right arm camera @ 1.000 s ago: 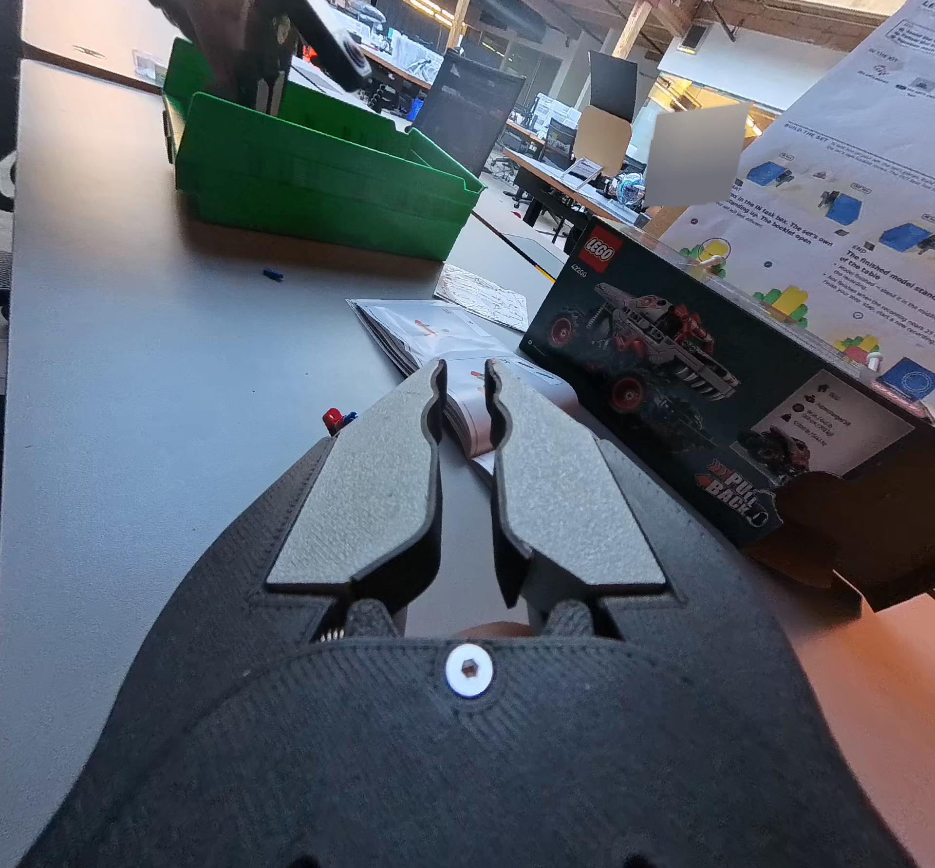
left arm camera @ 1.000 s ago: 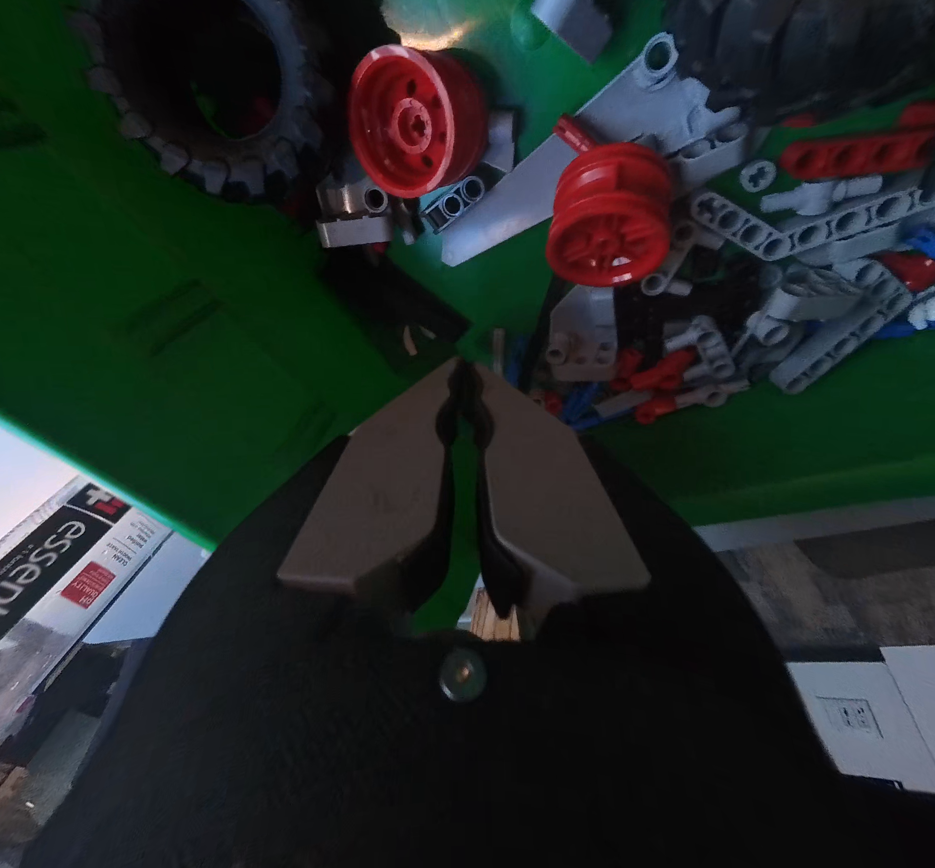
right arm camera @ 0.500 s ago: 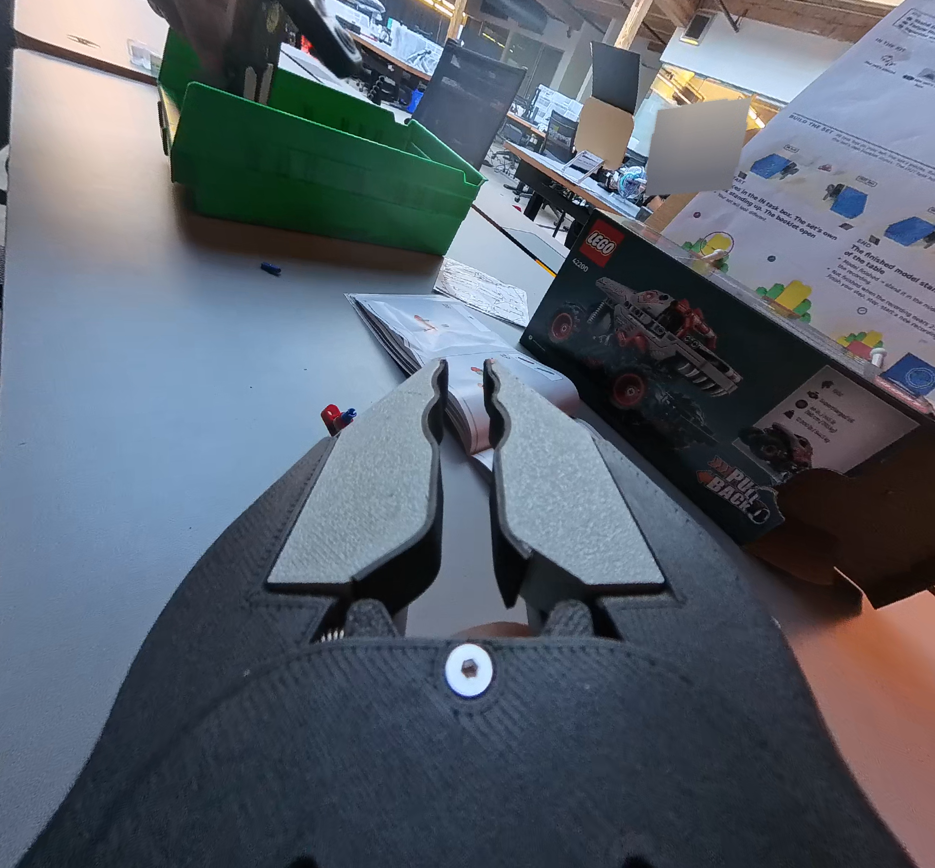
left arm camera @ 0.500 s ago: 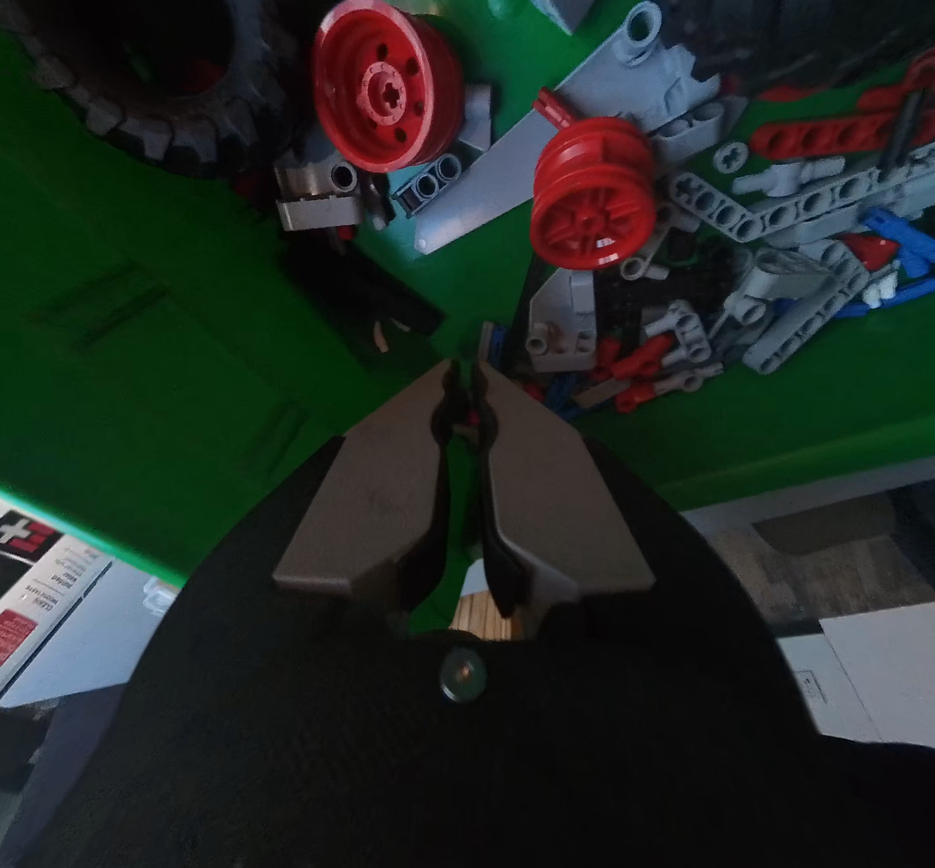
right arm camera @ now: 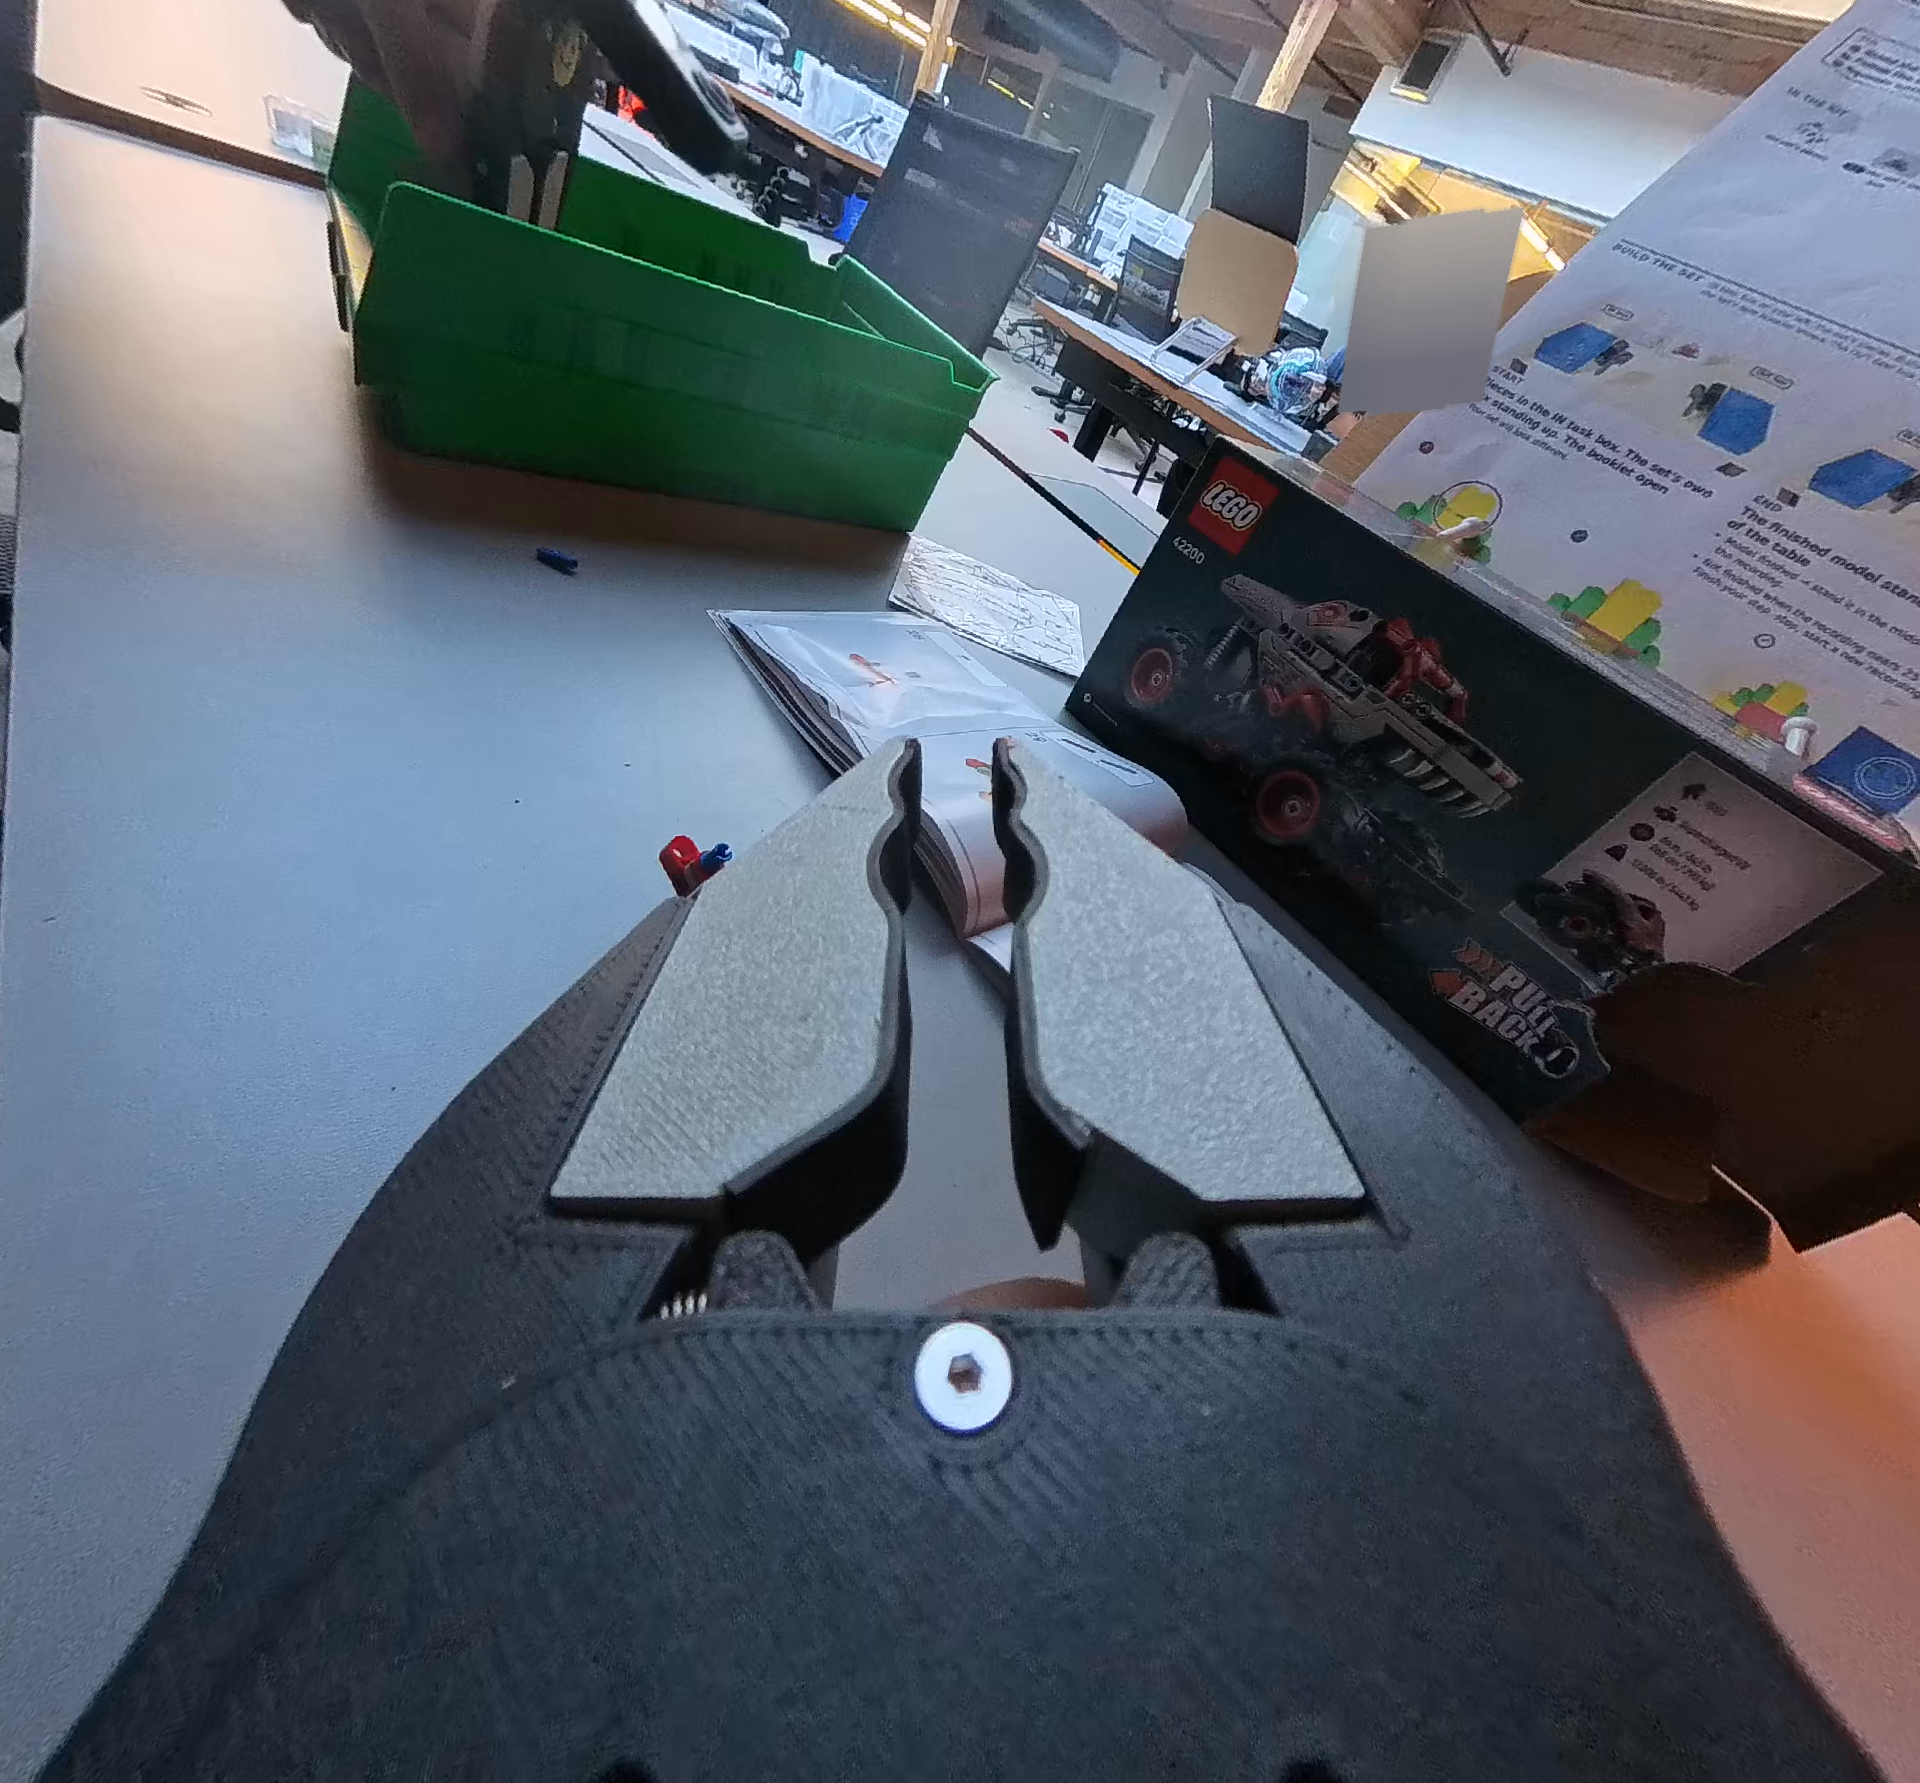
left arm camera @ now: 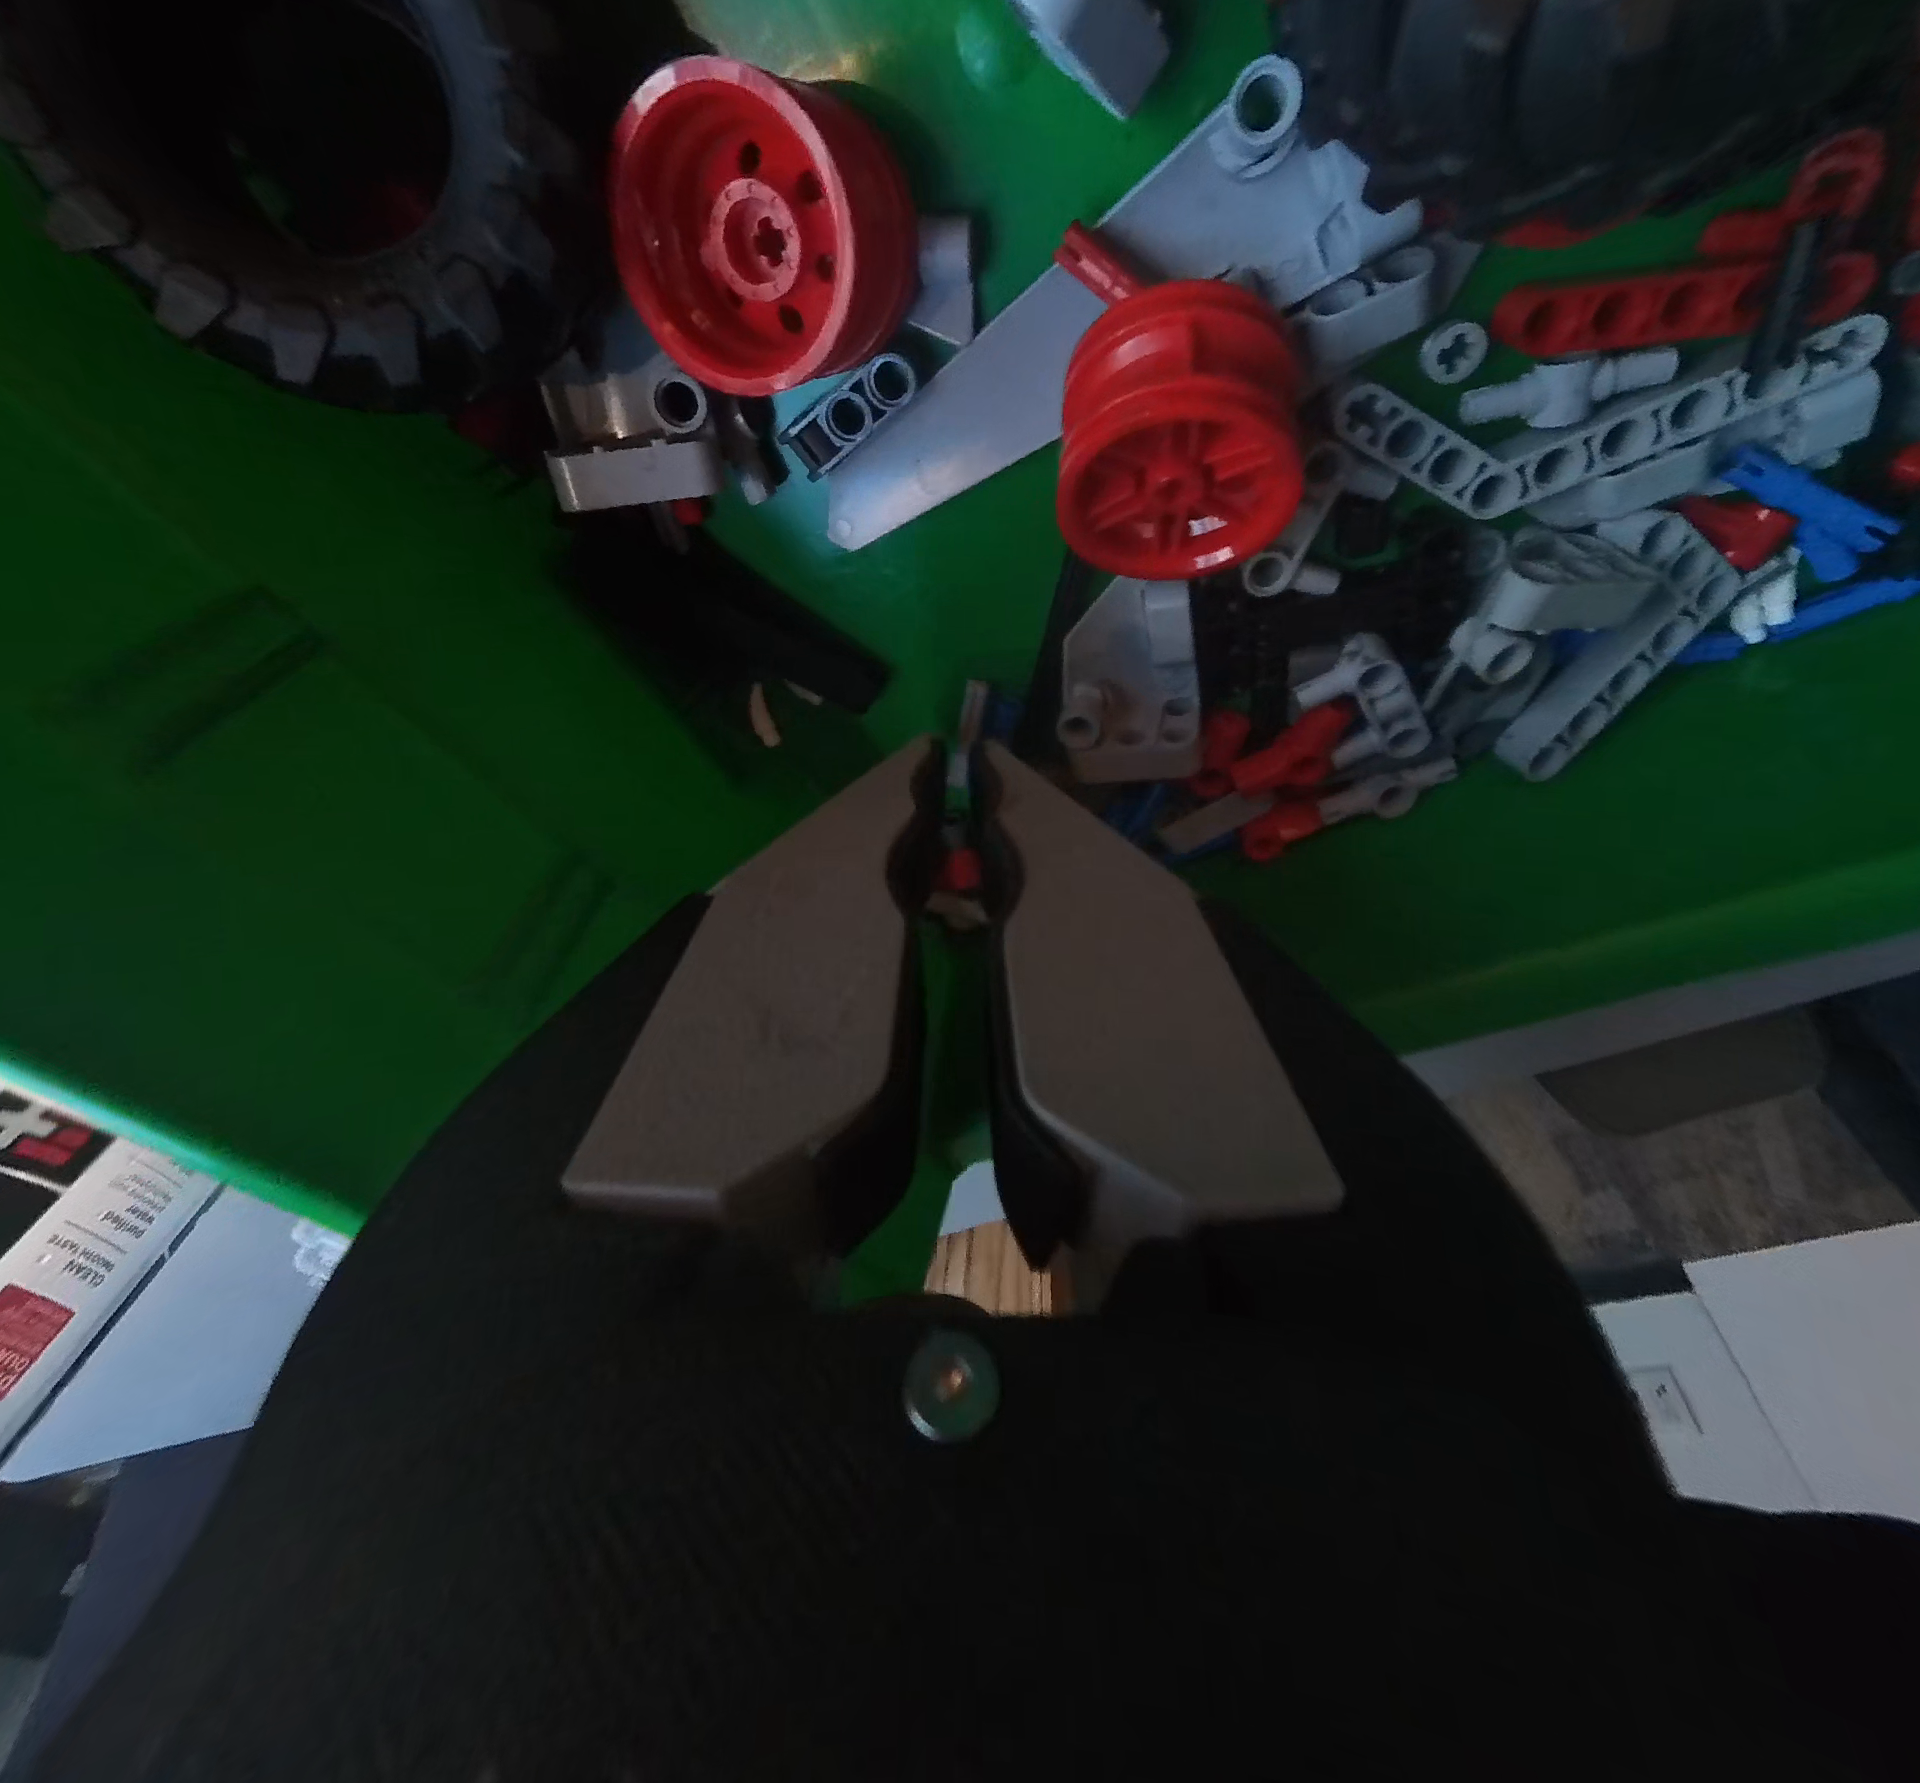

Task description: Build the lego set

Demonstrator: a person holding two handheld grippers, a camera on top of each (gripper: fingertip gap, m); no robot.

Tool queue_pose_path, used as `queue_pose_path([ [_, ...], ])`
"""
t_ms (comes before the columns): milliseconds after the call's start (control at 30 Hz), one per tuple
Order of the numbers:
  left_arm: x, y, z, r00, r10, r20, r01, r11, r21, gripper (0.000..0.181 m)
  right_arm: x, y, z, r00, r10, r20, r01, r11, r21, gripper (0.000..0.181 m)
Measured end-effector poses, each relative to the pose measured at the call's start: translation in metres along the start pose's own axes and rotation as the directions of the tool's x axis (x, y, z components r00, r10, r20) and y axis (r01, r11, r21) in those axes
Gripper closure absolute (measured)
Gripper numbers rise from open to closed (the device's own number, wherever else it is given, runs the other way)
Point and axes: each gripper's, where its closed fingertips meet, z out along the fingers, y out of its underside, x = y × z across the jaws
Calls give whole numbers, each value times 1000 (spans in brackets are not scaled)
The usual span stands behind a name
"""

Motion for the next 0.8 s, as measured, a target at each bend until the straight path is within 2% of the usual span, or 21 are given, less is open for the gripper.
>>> queue_pose_path([
  [333, -2, 0, 6, 1000, 0, 0, 0, 1000, -14, 180, 1, -1, 0, 1000, -2, -4, 2, 1000, 3, 172],
  [467, -2, 0, 6, 999, 39, 26, -39, 999, -18, 179, 0, -1, 0, 1000, -4, -2, 5, 1000, 1, 172],
  [567, 3, -6, 2, 998, 55, 16, -55, 998, 22, 179, 0, -2, 0, 1000, -8, -4, 8, 1000, 6, 172],
  [667, -8, -10, -18, 988, 49, 143, -61, 995, 81, 179, 0, -1, 1, 1000, -6, -2, 6, 1000, -1, 172],
  [800, -16, -17, -66, 954, 14, 301, -82, 974, 212, 177, 4, -3, -2, 1000, 4, -18, -3, 1000, 15, 172],
])
